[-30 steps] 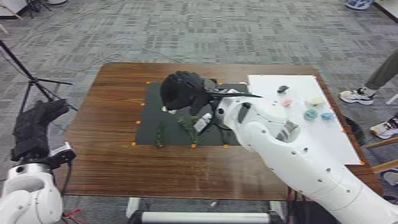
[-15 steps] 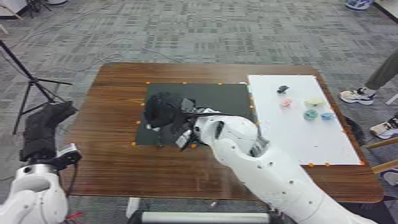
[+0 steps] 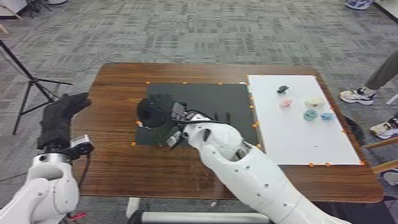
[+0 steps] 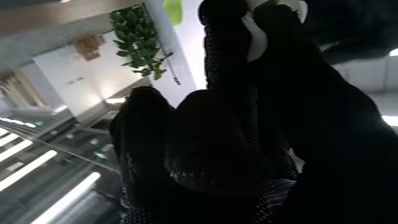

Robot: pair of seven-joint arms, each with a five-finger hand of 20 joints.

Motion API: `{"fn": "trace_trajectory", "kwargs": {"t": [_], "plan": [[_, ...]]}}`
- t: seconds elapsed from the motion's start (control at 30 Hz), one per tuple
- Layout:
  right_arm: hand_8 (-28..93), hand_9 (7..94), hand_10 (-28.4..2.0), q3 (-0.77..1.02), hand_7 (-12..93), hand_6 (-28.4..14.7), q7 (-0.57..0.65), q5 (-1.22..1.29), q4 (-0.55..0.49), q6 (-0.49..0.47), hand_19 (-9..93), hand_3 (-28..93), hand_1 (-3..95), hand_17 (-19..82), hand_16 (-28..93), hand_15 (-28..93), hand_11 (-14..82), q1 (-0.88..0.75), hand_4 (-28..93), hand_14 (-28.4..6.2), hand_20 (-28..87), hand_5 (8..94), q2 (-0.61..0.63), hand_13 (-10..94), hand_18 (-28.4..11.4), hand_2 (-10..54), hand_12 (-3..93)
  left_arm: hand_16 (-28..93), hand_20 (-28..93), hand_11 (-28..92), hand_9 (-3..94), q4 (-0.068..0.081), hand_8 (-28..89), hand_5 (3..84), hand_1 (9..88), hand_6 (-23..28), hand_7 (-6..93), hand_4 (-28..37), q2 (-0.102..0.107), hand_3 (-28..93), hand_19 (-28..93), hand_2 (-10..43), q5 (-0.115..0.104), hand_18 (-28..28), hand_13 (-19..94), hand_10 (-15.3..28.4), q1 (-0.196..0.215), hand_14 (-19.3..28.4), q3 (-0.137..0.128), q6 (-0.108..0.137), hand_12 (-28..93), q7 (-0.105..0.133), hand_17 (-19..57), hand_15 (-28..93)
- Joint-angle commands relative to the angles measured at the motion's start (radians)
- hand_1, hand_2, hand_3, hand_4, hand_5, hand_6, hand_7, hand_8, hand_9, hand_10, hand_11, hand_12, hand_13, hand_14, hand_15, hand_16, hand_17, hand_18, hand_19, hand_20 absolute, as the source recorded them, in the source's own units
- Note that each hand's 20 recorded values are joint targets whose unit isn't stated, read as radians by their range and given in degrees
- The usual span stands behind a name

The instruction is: Arrange flowers

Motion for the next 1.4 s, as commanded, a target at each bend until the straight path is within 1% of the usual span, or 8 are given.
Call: {"fn": "trace_trajectory", "kwargs": {"t": [0.03, 0.1, 0.2, 0.7, 1.0, 1.17, 1.3, 1.4], "plan": [[5, 91.9, -6.4, 0.016, 37, 3.2, -0.062, -0.132, 0.029, 0.002, 93, 62, 59.3, 67, 35, 65, 4.9, 0.01, -23, 0.3, 68, 73.7, -0.04, 94, -12.9, -9.5, 32.9, -3, 15, 21, 55.8, 0.0, -9, 53.9, 22.8, 3.2, 18.4, -28.3, 0.003, 64, 4, 29.3, 0.007, 8.1, 39, 14.8, -0.016, 15.4, 0.01, -0.024, 10, 0.002, 6.9, 16], [4, 91.7, -6.6, 0.02, 37, 3.4, -0.065, -0.136, 0.032, -0.007, 93, 62, 59.3, 67, 35, 65, 4.8, 0.007, -23, 0.3, 68, 73.7, -0.045, 94, -12.9, -9.5, 32.7, -3, 15, 21, 55.8, -0.004, -9, 53.9, 22.9, 3.1, 18.4, -28.3, 0.001, 64, 4, 29.0, 0.007, 8.1, 39, 14.8, -0.011, 15.4, 0.007, -0.026, 10, 0.004, 6.9, 16], [3, 91.4, -6.6, 0.019, 38, 4.0, -0.065, -0.17, 0.035, -0.007, 93, 62, 59.4, 67, 35, 65, 4.3, 0.009, -23, 0.3, 68, 73.6, -0.042, 94, -12.7, -9.5, 31.8, -3, 15, 21, 55.7, 0.002, -9, 53.8, 22.8, 3.1, 18.3, -28.3, 0.003, 64, 4, 28.8, 0.007, 8.2, 39, 14.8, -0.03, 15.4, 0.017, -0.031, 10, 0.003, 6.8, 16], [-2, 88.5, -6.0, 0.014, 37, 5.9, -0.031, -0.34, 0.036, -0.041, 93, 61, 58.3, 66, 34, 65, 2.8, 0.004, -23, 0.2, 68, 74.0, -0.058, 93, -12.7, -9.5, 26.4, -3, 14, 21, 55.3, -0.015, -9, 53.3, 22.0, 3.4, 18.0, -28.3, -0.009, 65, 4, 25.0, 0.021, 8.5, 38, 14.8, -0.031, 15.5, 0.018, -0.05, 10, -0.001, 6.3, 16], [-4, 85.7, -5.9, 0.023, 34, 6.2, -0.005, -0.35, 0.026, -0.134, 93, 63, 55.7, 66, 33, 65, 3.1, 0.001, -22, 0.3, 67, 73.0, -0.067, 94, -12.9, -9.5, 21.6, -3, 14, 22, 54.9, -0.024, -9, 53.2, 20.7, 3.5, 17.8, -28.3, -0.012, 67, 4, 19.9, 0.017, 8.6, 38, 14.7, -0.015, 15.7, 0.004, -0.047, 10, -0.006, 6.1, 17], [-4, 82.7, -6.3, 0.018, 33, 5.8, 0.014, -0.338, 0.008, -0.178, 93, 62, 52.9, 66, 33, 64, 6.1, 0.002, -21, 0.2, 67, 71.0, -0.064, 94, -13.0, -8.0, 17.8, -3, 14, 21, 54.4, -0.018, -9, 52.8, 20.2, 3.8, 17.4, -28.3, -0.019, 67, 4, 19.1, 0.017, 8.6, 38, 14.6, 0.0, 15.7, -0.011, -0.073, 10, -0.024, 5.9, 17], [-5, 81.9, -6.4, 0.015, 32, 5.7, 0.02, -0.341, 0.005, -0.18, 93, 62, 52.4, 66, 32, 64, 7.1, 0.001, -21, 0.2, 66, 70.6, -0.065, 94, -13.2, -7.5, 16.4, -3, 14, 21, 54.1, -0.022, -9, 52.4, 20.1, 3.9, 17.1, -28.3, -0.029, 67, 4, 18.7, 0.022, 8.6, 38, 14.5, 0.016, 15.8, -0.017, -0.084, 10, -0.035, 5.8, 17], [-5, 81.1, -6.4, 0.015, 32, 5.7, 0.023, -0.346, 0.006, -0.183, 93, 62, 52.2, 66, 33, 64, 7.5, 0.002, -21, 0.1, 66, 70.0, -0.065, 94, -13.2, -7.4, 15.7, -3, 14, 21, 53.8, -0.023, -9, 52.1, 19.6, 4.0, 16.8, -28.3, -0.039, 67, 4, 16.9, 0.031, 8.7, 38, 14.4, 0.032, 15.8, -0.027, -0.111, 10, -0.055, 5.7, 16]]}}
